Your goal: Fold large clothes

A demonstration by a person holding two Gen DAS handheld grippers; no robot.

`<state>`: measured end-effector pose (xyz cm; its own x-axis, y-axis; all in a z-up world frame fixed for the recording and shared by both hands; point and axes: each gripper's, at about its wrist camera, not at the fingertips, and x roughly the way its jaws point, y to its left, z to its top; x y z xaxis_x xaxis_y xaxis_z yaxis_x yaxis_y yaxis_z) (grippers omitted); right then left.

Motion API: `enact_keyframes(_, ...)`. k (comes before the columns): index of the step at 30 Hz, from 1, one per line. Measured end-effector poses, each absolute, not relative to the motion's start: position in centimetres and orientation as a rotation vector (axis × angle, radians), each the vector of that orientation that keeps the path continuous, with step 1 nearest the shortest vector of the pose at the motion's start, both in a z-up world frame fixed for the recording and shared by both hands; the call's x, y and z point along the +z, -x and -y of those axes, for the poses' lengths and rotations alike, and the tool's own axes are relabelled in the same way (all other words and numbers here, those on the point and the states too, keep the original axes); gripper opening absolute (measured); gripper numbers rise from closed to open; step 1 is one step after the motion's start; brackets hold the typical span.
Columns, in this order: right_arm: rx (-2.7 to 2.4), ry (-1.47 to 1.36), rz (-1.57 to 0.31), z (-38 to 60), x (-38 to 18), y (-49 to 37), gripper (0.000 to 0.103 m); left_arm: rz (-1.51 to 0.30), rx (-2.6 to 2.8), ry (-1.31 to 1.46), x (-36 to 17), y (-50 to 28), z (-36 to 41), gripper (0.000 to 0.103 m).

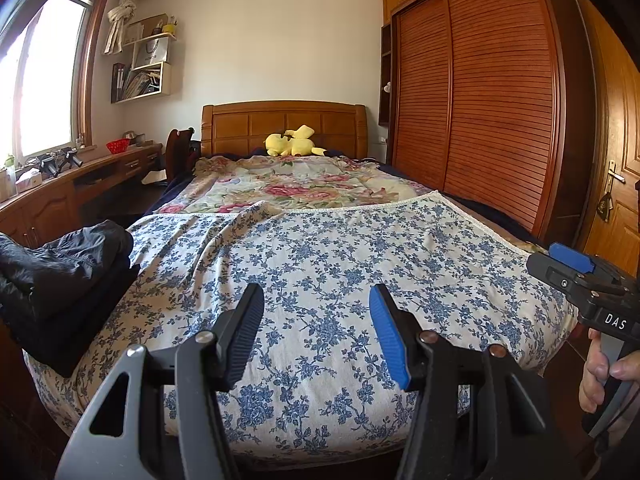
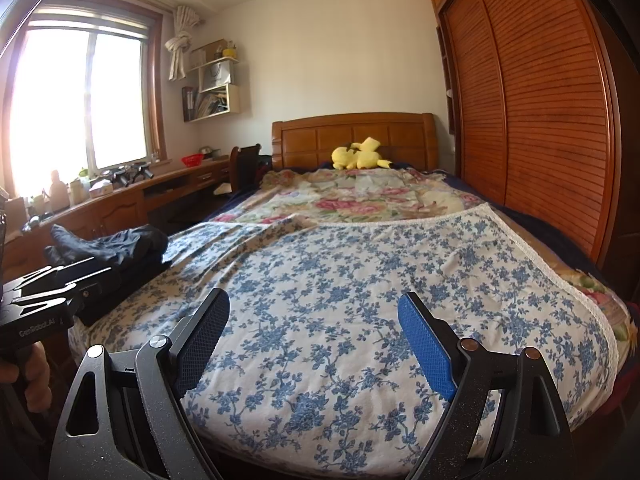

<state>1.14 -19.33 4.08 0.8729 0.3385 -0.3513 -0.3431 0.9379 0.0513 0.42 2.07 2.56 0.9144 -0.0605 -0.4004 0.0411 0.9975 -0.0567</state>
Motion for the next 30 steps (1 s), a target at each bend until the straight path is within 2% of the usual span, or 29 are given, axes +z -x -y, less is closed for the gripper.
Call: enact_keyframes(30, 0.345, 0.006, -0.372, 19.17, 3.55, -0.69, 0.088, -0.418, -0.052, 0.047, 2.33, -0.27, -2.27, 0.054)
